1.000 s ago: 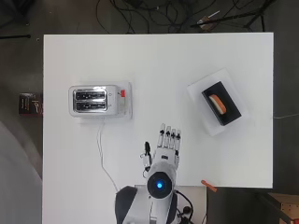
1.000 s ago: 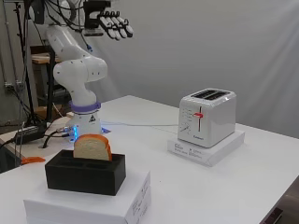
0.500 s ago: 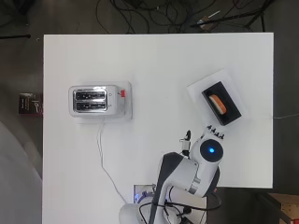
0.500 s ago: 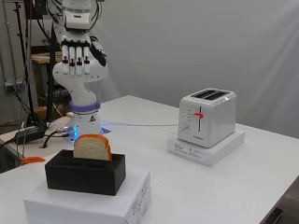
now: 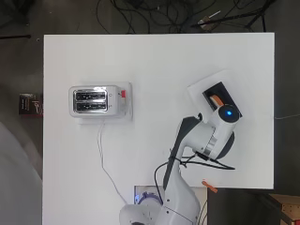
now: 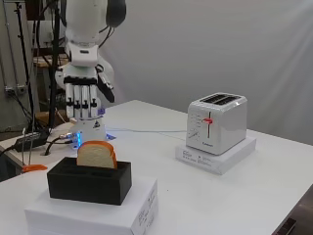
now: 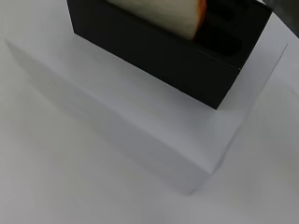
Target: Teleoperate dual arm-hand system to toast a bread
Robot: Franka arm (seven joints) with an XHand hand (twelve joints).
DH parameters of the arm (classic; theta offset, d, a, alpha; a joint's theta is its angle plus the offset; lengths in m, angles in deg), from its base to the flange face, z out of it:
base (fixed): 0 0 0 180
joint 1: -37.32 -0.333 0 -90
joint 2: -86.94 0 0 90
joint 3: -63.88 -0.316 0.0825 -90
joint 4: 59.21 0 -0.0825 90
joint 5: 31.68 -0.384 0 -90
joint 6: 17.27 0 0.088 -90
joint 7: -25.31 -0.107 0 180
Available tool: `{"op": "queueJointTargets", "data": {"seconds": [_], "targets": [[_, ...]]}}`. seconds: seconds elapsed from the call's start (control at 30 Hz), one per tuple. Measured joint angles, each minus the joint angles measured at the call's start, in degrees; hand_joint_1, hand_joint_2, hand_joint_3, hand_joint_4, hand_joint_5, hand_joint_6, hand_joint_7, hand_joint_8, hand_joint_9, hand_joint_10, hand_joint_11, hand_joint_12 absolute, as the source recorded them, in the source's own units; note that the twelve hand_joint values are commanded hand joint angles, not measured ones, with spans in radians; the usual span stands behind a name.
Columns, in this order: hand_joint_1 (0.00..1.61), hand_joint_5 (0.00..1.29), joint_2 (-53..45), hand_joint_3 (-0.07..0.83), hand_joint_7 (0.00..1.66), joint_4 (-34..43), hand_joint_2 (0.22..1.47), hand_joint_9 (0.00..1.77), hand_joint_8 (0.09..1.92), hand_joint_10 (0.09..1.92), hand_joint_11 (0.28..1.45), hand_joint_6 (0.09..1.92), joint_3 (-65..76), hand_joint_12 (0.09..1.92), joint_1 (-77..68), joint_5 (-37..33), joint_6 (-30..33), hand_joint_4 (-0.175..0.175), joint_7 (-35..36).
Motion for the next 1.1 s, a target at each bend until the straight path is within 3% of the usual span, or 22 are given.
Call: {"op": "queueJointTargets", "data": {"seconds": [0.4,0.63,1.1], "targets": [[0.07,0.43,-11.39,-0.002,0.58,9.45,1.13,0.68,0.09,0.09,0.49,0.09,1.18,0.09,1.59,-2.5,-0.44,-0.026,6.71],[0.14,0.42,-18.4,-0.016,0.57,12.71,1.08,0.66,0.09,0.09,0.47,0.09,3.33,0.09,4.74,-8.5,0.12,-0.007,22.76],[0.2,0.4,-21.9,-0.002,0.55,14.26,1.08,0.66,0.09,0.09,0.46,0.09,3.75,0.09,6.3,-11.26,0.05,0.023,27.23]]}}
